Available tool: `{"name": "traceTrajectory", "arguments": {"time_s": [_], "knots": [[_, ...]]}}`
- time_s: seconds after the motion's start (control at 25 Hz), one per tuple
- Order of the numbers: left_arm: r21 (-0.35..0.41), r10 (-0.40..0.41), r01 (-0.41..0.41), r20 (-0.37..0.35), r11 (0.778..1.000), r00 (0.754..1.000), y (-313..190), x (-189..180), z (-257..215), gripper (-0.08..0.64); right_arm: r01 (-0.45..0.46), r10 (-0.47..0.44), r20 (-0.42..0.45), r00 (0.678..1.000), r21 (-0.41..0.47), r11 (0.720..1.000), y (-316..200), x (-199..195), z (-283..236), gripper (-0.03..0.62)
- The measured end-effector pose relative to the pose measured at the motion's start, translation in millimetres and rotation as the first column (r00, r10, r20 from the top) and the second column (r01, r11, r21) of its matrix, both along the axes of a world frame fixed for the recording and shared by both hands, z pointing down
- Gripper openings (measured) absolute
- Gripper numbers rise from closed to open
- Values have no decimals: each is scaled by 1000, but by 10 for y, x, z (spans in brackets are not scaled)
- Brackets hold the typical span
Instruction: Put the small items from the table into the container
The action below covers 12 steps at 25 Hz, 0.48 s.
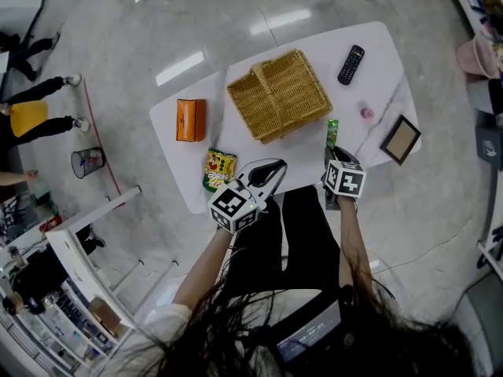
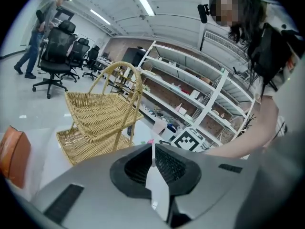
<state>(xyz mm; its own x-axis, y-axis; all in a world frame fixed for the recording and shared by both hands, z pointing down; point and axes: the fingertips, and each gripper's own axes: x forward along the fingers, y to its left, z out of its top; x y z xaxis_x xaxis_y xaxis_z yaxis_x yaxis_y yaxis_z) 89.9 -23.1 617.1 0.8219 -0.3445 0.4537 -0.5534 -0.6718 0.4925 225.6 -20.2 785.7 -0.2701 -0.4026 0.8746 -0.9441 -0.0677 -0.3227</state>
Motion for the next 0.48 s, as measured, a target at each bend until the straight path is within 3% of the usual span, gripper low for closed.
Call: {"name": "traceTrajectory", "arguments": {"time_s": [0.28,0.48], "knots": [[36,-21,21,10,999,1000,-79,-71,-142,14,126,-124,-28,992,111,986,-198,150,-863,92],[53,-70,70,0,996,998,-134,-137,-247,14,261,-254,-63,965,178,949,-507,106,-1455,92]]}}
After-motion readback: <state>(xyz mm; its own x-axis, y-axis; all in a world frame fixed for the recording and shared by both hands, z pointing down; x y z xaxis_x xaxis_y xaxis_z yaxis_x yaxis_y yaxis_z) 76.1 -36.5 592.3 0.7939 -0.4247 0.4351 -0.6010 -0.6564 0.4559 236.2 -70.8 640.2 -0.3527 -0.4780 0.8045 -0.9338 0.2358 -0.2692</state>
